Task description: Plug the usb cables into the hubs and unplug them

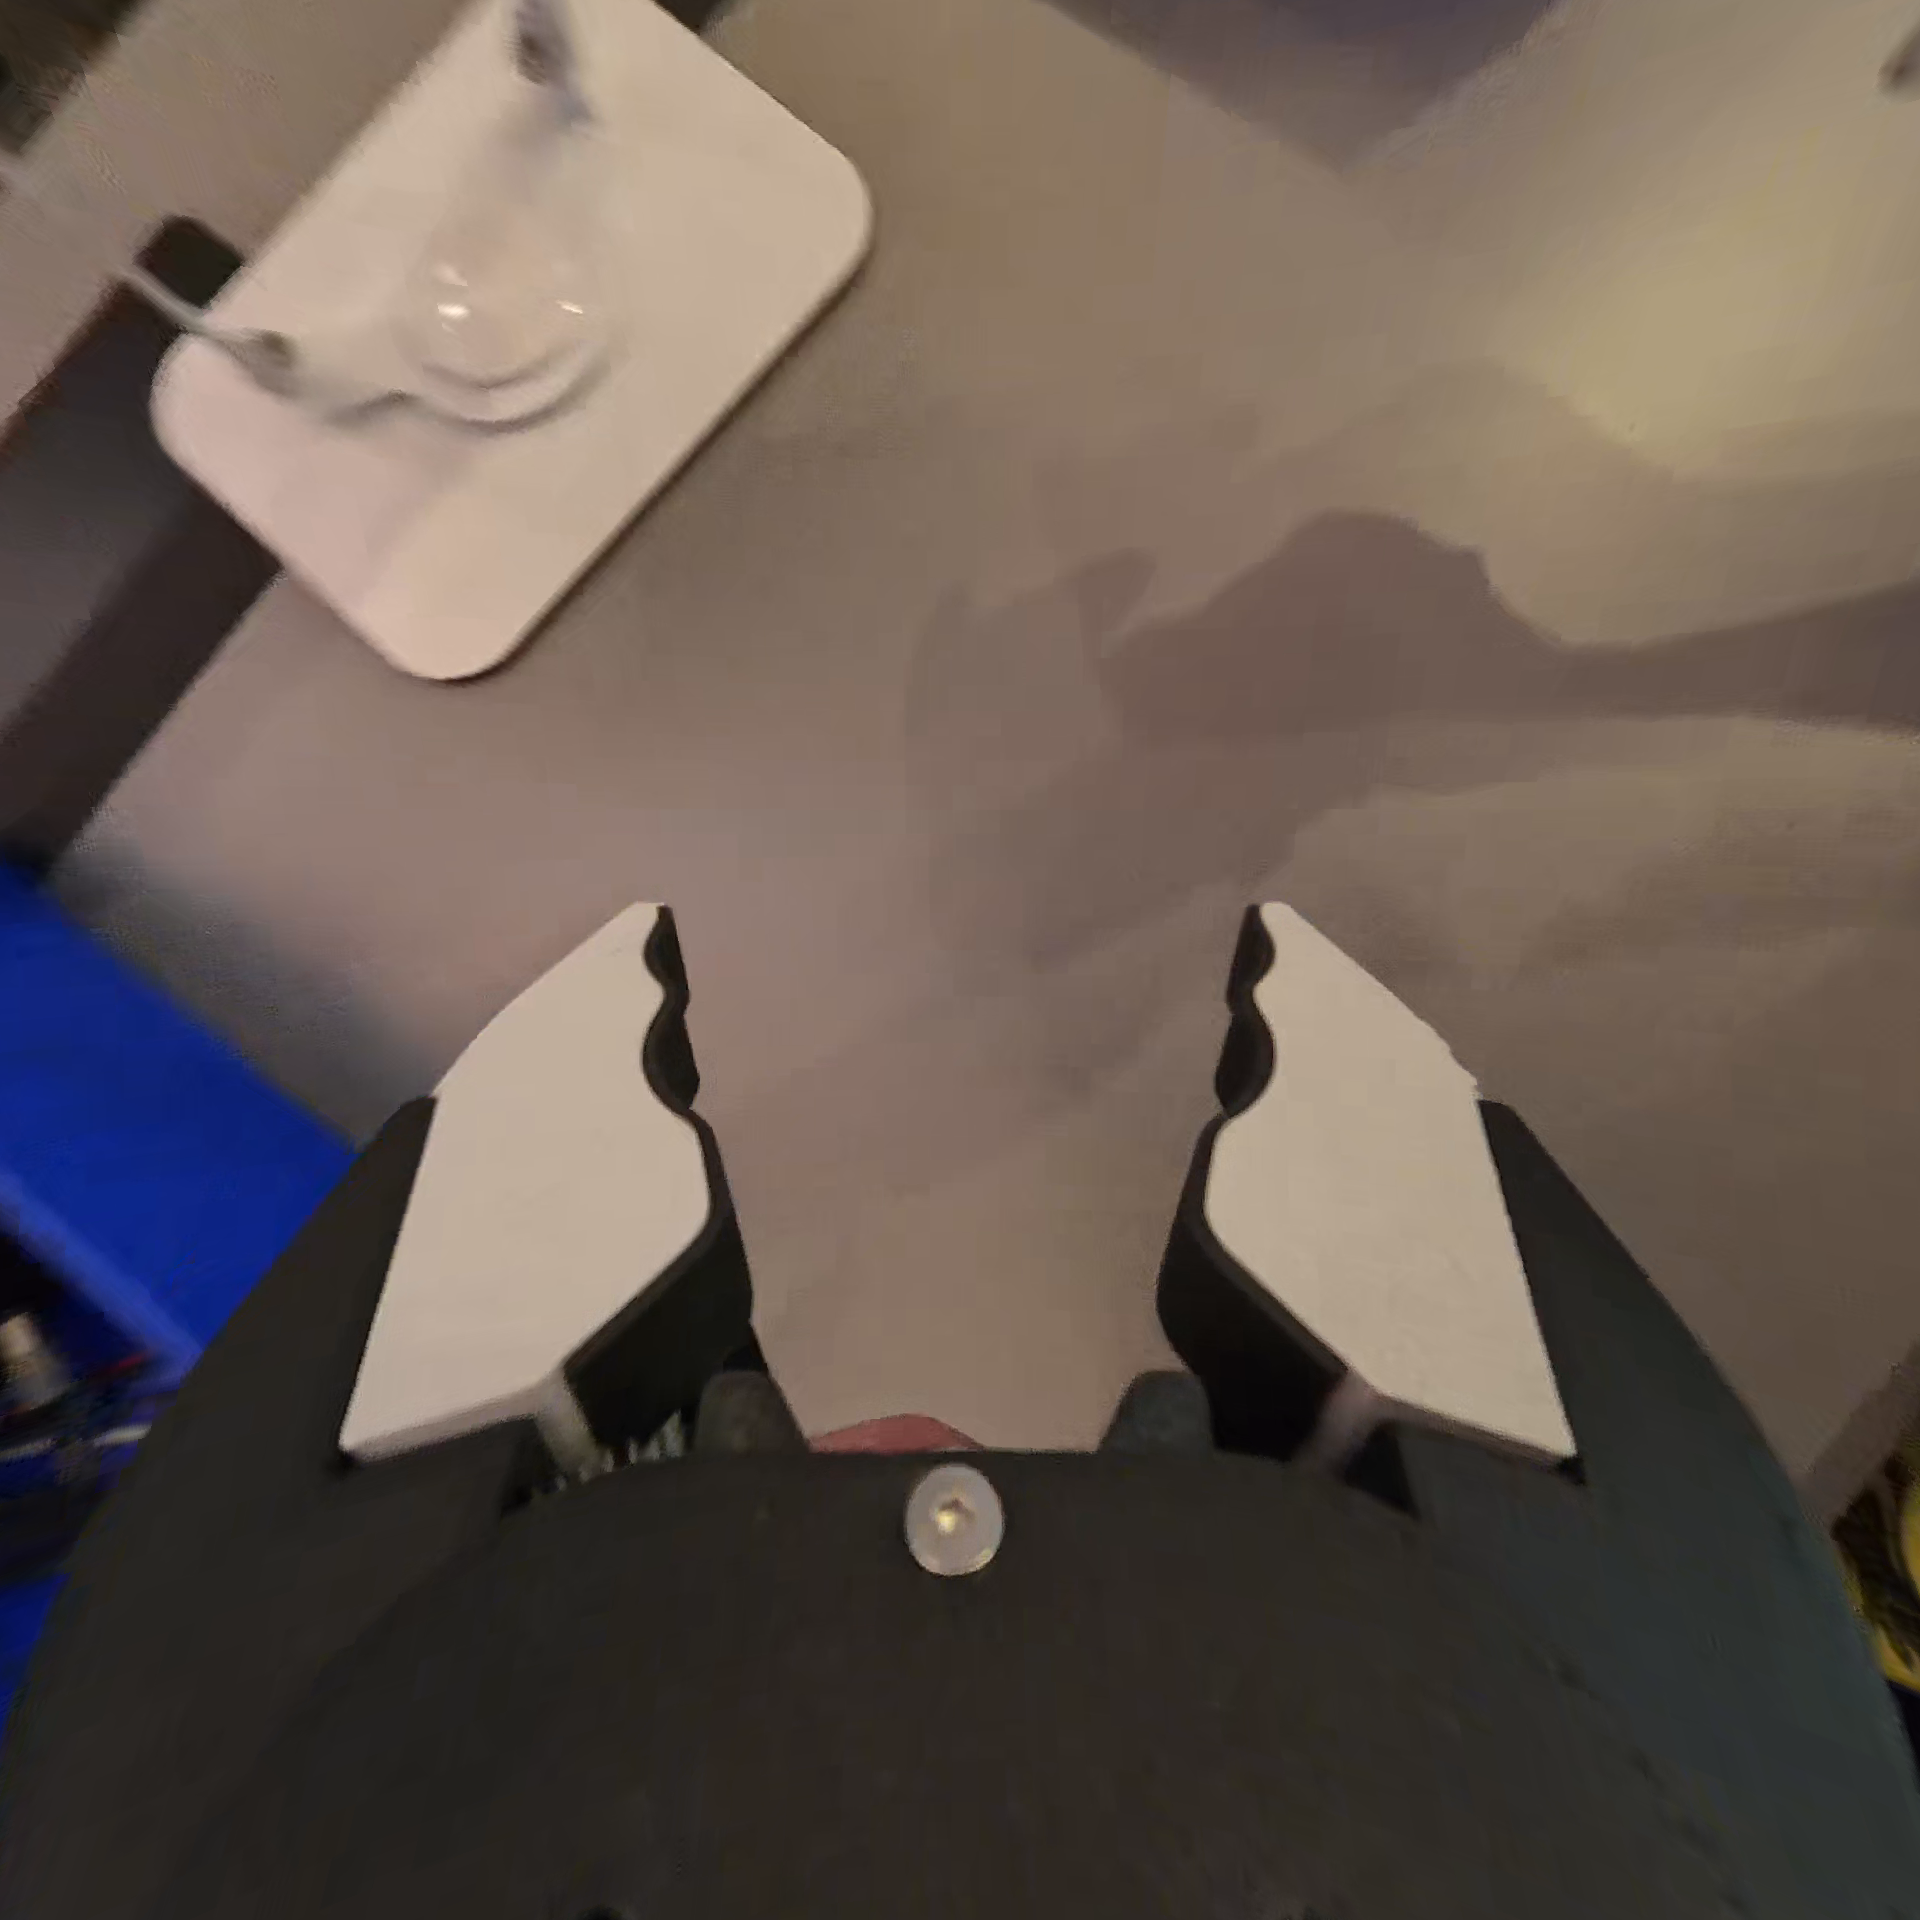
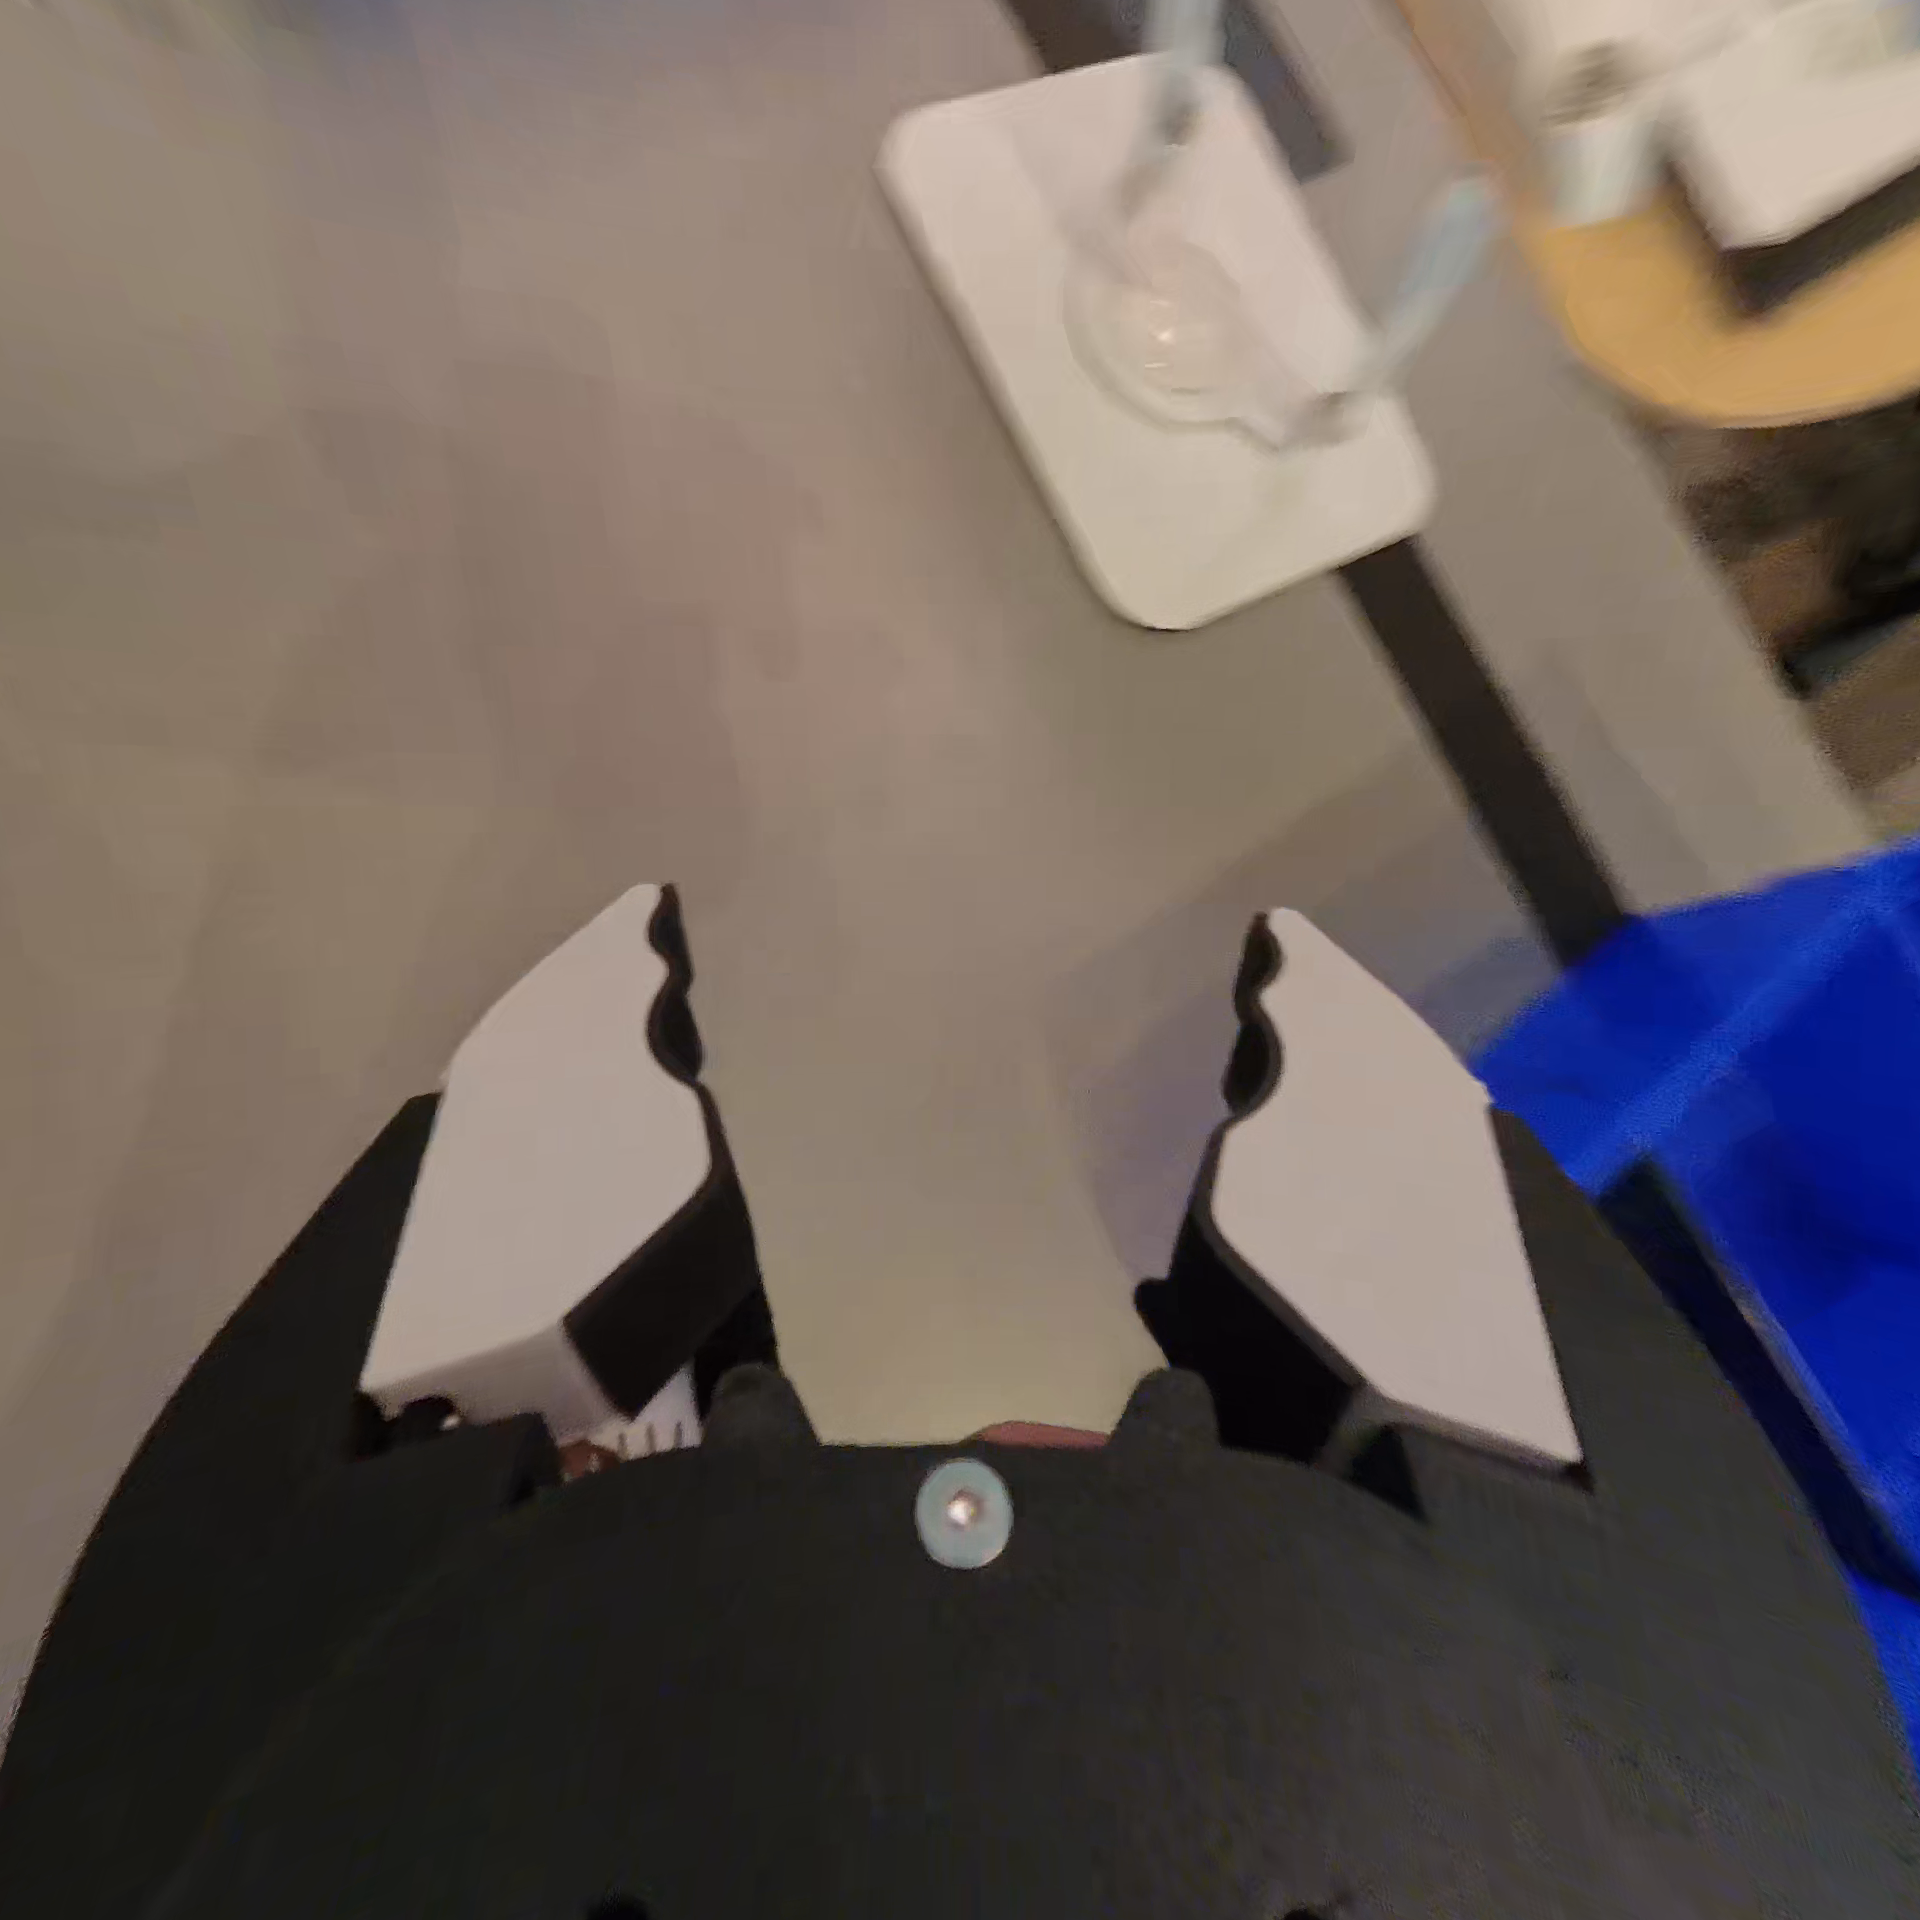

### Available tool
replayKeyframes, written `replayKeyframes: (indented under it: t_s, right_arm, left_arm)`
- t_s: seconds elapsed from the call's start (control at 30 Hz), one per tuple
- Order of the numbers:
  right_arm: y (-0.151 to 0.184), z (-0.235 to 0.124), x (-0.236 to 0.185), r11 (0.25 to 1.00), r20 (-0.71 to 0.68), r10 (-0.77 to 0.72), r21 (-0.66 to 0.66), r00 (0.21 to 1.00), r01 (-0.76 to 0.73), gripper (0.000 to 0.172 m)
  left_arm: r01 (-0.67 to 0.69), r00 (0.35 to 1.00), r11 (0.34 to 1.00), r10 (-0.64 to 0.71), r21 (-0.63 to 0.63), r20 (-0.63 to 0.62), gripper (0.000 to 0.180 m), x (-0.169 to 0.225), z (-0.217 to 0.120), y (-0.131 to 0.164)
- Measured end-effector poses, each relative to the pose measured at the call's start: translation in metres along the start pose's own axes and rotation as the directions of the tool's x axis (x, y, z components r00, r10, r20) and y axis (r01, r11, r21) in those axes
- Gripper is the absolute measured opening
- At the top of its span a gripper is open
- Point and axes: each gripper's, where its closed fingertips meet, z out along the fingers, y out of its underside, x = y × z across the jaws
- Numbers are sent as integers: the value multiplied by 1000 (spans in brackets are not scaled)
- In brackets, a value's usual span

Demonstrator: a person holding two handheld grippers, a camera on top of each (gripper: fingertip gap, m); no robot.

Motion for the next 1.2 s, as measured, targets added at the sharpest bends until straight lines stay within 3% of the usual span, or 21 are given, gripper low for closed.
replayKeyframes:
  t_s: [0.07,0.13,0.27,0.33,0.4,0.47,0.97,1.2]
  right_arm:
    - [6,25,-30,999,49,44,9,998,-45,119]
    - [13,51,-53,993,109,119,12,987,-121,116]
    - [37,102,-70,988,111,156,-33,982,-153,133]
    - [43,122,-72,990,93,140,-21,986,-138,136]
    - [48,135,-75,989,100,149,-19,984,-148,146]
    - [42,138,-75,987,100,155,31,983,-159,141]
    - [46,136,-77,988,116,151,26,982,-155,145]
    - [49,133,-81,989,126,142,25,982,-146,146]
  left_arm:
    - [35,993,999,-32,19,-113,99,36,32,3]
    - [105,957,994,-109,-27,-268,100,69,58,9]
    - [36,984,995,-51,-90,-168,118,71,104,27]
    - [34,998,997,-38,-74,-53,110,59,121,29]
    - [43,998,998,-46,-52,-51,110,60,123,25]
    - [47,998,998,-49,-33,-47,112,59,125,23]
    - [139,989,987,-142,86,29,108,51,124,22]
    - [182,981,981,-186,69,55,123,42,125,25]
